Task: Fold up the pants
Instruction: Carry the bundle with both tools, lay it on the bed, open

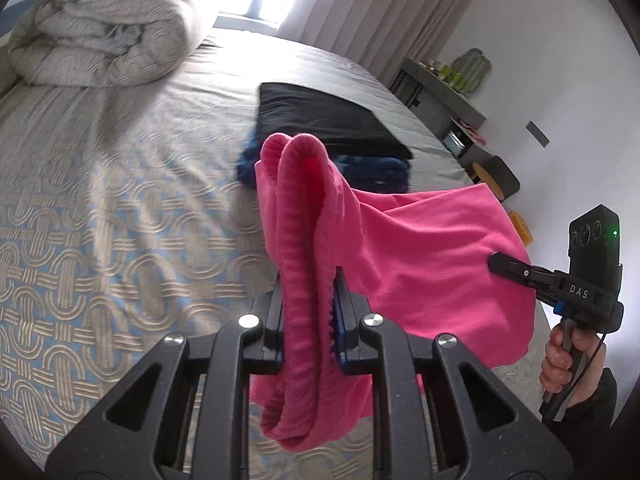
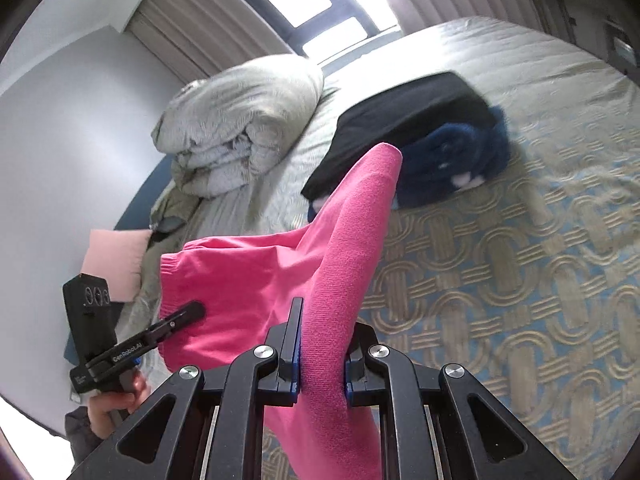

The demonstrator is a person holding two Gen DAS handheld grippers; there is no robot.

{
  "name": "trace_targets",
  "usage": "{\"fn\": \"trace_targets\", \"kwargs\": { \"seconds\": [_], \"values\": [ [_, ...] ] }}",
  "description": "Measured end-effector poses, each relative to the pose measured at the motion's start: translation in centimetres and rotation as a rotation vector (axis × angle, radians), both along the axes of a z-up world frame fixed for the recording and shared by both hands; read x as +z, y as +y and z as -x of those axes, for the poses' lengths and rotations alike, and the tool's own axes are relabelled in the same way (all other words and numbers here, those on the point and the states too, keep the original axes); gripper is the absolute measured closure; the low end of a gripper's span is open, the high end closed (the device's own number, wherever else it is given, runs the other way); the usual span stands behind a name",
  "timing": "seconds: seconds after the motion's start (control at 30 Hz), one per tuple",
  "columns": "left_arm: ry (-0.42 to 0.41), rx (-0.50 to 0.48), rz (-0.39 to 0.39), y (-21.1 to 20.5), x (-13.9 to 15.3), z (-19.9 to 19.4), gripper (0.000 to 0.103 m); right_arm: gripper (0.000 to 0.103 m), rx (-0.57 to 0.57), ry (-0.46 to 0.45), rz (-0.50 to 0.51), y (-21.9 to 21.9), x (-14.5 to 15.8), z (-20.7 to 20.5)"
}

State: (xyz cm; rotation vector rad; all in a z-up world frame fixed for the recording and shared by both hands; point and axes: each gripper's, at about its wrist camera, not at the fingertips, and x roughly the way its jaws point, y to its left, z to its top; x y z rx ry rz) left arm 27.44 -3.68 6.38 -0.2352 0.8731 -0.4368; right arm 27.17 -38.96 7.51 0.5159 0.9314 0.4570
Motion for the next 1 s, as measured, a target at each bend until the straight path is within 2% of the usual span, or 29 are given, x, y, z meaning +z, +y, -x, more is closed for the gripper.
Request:
{"fn": "trace_targets", "kwargs": {
  "seconds": [0.27,0.43,0.67,0.8,0.9,1.0],
  "values": [
    [-0.015,-0.108,-0.024,-10.0,2.2,0.2,0.083,0.089,-0.103,-0.045,-0.016,-8.7,2.5,4.1],
    [-0.016,-0.209,-0.029,-19.3,2.8,0.3,0.083,0.089,-0.211,-0.063,-0.017,-16.9,3.1,7.6],
    [-0.034,-0.373,-0.075,-35.5,3.7,0.8,0.083,0.089,-0.395,-0.057,-0.003,-29.5,2.5,12.8],
    [-0.045,-0.445,-0.120,-44.1,2.0,1.7,0.083,0.089,-0.489,-0.045,0.004,-35.8,1.2,15.5],
    [-0.043,-0.488,-0.170,-48.5,-0.5,2.3,0.083,0.089,-0.557,-0.007,-0.015,-40.6,-1.6,17.4],
    [-0.034,-0.523,-0.214,-51.0,-3.0,2.7,0.083,0.089,-0.597,0.026,-0.034,-43.2,-4.6,19.0]
  ]
}}
